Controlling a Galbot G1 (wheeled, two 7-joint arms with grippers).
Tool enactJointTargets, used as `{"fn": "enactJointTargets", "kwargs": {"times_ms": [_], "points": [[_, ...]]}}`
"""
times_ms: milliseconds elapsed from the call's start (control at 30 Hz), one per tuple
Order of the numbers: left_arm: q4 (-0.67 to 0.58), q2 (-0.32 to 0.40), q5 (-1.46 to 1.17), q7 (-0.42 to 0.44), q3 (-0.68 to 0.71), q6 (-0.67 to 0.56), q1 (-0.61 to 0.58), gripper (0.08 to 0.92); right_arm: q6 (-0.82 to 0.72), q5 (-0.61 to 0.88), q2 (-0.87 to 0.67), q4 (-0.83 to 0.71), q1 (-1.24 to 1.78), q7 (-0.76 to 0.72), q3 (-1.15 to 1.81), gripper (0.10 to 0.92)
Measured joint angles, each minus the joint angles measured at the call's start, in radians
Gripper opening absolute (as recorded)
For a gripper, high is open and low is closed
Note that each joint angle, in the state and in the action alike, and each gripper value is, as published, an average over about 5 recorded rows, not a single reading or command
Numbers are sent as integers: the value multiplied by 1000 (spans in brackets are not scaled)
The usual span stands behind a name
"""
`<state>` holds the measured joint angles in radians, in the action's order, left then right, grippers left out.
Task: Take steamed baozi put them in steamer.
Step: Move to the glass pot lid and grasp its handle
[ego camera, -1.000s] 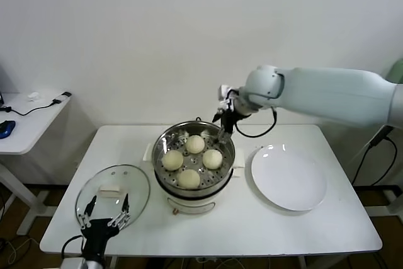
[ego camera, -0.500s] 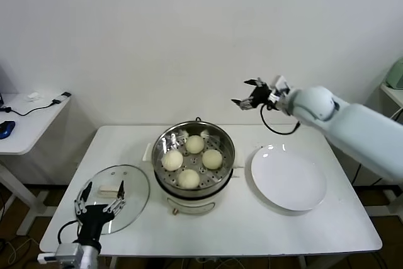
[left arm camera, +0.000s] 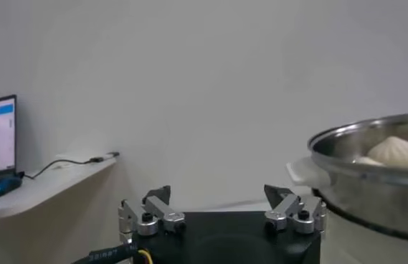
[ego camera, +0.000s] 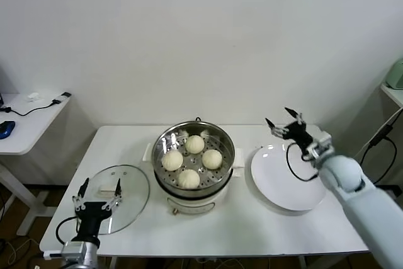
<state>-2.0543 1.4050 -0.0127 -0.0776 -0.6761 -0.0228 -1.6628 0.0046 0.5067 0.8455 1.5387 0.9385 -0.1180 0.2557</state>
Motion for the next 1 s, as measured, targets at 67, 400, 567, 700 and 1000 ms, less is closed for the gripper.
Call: {"fn": "enactJointTargets", "kwargs": {"times_ms": [67, 400, 567, 700, 1000], "points": [[13, -1, 16, -10, -2, -11, 3, 823, 36, -16, 40, -1, 86, 1, 60, 823], [73, -18, 171, -101, -8, -65, 17, 823, 188, -64, 224, -6, 325, 5, 230, 823], [122, -38, 392, -188, -15, -94, 19, 823, 209, -97, 294, 6, 395, 22, 267, 823], [185, -65, 625, -255, -7, -91, 12, 823, 213, -127, 338, 19, 438, 37, 287, 823], [343, -94, 1061, -373, 14, -60, 41, 823, 212, -176, 400, 43, 488, 57, 315, 823]]}}
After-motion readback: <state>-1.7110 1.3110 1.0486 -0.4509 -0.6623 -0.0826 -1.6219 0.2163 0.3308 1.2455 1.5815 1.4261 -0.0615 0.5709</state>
